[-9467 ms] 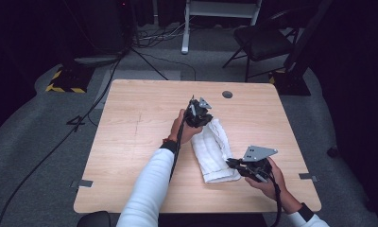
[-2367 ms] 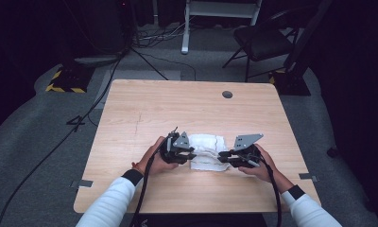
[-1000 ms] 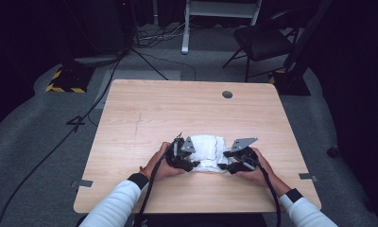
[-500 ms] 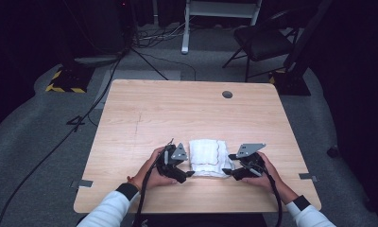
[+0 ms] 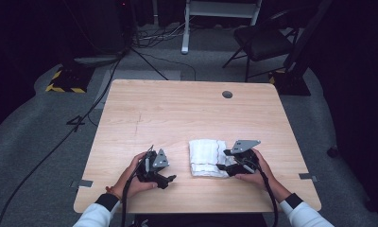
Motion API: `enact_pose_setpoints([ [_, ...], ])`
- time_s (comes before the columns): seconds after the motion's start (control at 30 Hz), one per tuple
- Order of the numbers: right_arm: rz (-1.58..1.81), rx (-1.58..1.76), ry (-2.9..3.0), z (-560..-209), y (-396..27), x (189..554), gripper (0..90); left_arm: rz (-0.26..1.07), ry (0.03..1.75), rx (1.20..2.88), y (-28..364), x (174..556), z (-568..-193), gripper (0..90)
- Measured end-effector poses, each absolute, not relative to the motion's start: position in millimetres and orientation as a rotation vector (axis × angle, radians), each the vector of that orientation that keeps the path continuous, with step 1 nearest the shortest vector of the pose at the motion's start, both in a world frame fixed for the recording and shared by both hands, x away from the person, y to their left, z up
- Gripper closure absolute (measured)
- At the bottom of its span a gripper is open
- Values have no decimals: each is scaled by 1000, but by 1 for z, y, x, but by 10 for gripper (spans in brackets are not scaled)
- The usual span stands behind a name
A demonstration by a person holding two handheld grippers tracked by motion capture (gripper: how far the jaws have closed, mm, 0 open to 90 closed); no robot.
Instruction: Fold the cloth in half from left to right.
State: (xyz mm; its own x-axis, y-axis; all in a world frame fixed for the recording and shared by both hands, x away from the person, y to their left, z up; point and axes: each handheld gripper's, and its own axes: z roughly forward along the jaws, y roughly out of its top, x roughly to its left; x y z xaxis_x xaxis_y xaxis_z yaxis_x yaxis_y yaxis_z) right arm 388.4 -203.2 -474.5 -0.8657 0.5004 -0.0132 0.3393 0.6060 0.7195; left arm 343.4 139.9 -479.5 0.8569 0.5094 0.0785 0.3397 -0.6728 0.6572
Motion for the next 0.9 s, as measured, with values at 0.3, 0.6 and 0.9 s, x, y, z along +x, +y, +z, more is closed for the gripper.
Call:
enact_pose_setpoints([
  [0.3,1051,711,2666,-486,-195,395,336,350,672,2377,167,339,-486,186],
  [0.6,1026,729,2663,-487,-192,412,356,300,746,2366,185,341,-495,181],
  [0.9,1025,791,2632,-487,-181,446,366,287,771,2283,196,343,-503,164],
])
